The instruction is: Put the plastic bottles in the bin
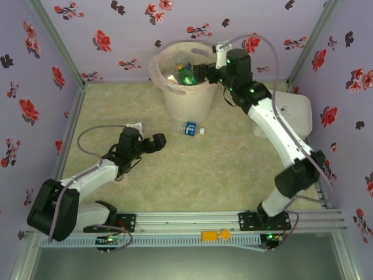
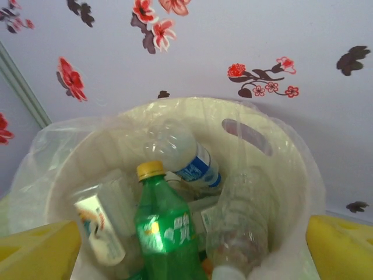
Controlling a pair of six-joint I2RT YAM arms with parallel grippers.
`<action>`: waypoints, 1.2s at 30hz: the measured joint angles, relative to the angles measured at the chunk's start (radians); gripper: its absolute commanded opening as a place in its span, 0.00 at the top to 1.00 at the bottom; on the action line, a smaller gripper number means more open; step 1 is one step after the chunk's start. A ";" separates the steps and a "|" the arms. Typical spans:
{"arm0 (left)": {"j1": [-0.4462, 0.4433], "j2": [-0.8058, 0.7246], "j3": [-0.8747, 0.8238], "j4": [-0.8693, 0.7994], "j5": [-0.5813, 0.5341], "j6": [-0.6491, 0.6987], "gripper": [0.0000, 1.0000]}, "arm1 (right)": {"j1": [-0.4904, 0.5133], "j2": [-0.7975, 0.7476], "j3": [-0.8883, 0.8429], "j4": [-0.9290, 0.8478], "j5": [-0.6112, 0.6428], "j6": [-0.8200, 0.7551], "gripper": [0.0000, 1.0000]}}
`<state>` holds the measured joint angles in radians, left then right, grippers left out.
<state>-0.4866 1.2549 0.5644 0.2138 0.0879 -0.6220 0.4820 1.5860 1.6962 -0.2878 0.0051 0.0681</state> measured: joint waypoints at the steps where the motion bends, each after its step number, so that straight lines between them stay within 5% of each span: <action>1: -0.001 0.021 0.021 0.008 0.010 0.017 0.00 | 0.000 -0.043 -0.056 0.013 -0.002 0.003 0.00; 16: -0.009 0.454 0.386 0.090 0.220 0.220 0.00 | 0.000 -0.512 -0.870 0.103 0.064 0.152 0.00; 36: -0.037 0.653 0.542 0.084 0.256 0.257 0.00 | 0.000 -0.505 -0.900 0.105 0.121 0.150 0.00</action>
<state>-0.5236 1.9083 1.1069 0.2974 0.3439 -0.3645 0.4820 1.0805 0.7959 -0.1825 0.1257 0.2184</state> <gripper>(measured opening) 0.998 0.996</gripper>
